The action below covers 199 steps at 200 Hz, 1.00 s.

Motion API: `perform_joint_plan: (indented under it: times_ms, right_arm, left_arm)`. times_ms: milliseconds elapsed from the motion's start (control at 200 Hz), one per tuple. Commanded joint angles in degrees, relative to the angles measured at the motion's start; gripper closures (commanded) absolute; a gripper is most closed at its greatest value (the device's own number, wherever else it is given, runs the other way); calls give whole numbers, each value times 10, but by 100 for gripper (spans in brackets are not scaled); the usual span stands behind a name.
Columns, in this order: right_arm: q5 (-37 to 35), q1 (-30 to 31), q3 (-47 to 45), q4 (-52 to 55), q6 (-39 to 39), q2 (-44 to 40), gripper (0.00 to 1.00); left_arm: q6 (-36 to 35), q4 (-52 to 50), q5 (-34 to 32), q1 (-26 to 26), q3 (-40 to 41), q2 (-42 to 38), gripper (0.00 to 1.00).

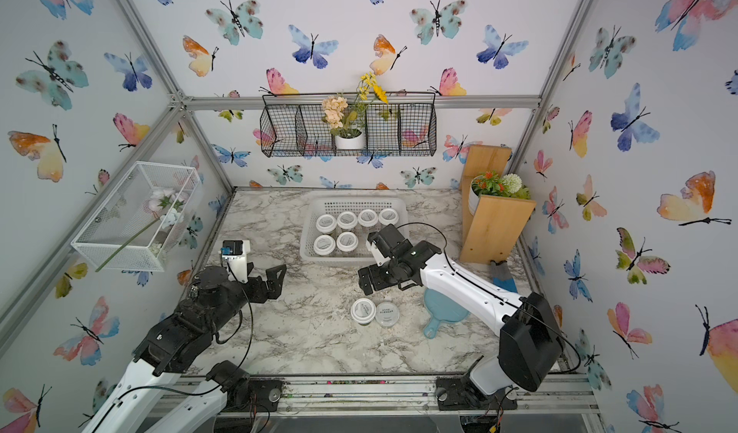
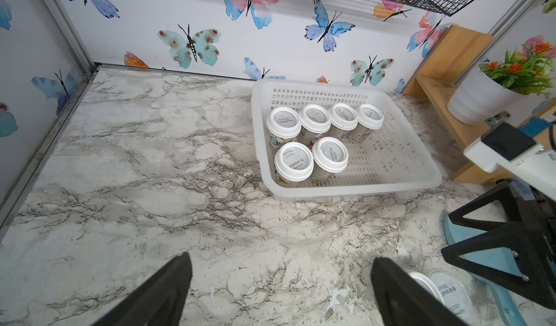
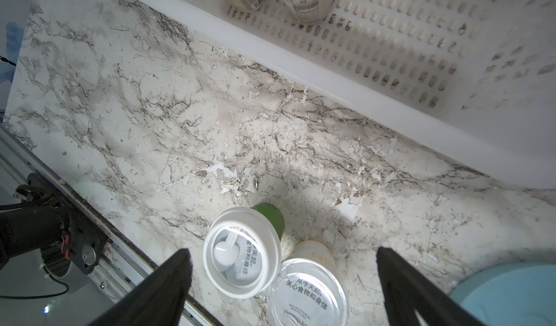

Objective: Put the yogurt in the basket
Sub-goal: Pick up the yogurt from the center of the board.

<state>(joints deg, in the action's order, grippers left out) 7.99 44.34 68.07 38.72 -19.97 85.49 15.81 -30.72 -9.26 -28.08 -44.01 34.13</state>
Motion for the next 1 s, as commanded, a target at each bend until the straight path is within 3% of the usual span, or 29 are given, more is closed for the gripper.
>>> perform_joint_plan:
  times_ms: [0,220,661,991]
  right_arm:
    - [5,5,-3,10,-4,-16,1]
    - [3,6,0,14,-4,-16,1]
    - [9,29,-12,5,-3,-12,1]
    - [-32,82,11,38,3,20,1]
  left_arm:
    - [-3,0,-9,4,-3,15,1]
    - [-15,17,49,3,5,30,1]
    - [-20,23,63,4,9,24,1]
    - [-25,27,76,3,11,26,0]
